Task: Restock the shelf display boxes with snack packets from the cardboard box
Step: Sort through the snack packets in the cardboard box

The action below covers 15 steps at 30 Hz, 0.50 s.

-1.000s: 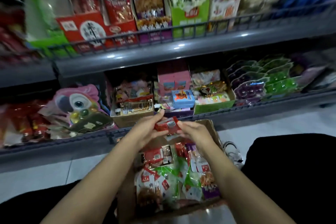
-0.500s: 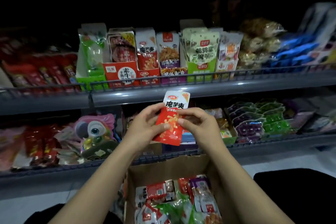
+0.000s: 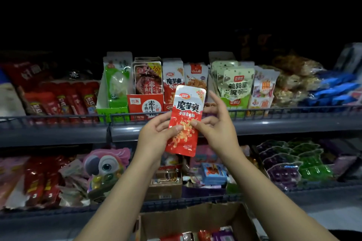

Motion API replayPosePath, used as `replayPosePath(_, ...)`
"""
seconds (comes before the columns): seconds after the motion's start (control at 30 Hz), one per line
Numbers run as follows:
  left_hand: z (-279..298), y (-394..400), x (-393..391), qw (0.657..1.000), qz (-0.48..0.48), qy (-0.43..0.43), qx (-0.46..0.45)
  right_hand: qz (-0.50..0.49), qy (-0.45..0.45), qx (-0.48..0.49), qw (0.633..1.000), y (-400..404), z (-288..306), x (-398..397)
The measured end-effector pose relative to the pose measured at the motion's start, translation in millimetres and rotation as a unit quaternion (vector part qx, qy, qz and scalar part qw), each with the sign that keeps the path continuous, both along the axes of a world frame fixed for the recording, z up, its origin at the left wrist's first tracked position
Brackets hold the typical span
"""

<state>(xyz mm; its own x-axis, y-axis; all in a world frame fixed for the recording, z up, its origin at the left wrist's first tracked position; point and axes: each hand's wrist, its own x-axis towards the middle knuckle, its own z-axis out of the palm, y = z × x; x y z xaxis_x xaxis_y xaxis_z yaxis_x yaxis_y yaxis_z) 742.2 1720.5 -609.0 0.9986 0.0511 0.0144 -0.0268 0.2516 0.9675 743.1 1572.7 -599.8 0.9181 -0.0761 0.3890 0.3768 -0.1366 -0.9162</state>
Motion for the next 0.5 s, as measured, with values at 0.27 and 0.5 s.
replayPosePath(0.27, 12, 2, 32, 0.993, 0.051, -0.081, 0.062, 0.065, 0.052, -0.035, 0.996, 2, 49, 60)
replayPosePath(0.5, -13, 14, 60, 0.77, 0.208, -0.286, 0.531, -0.031, -0.017, -0.087, 0.996, 3, 96, 120)
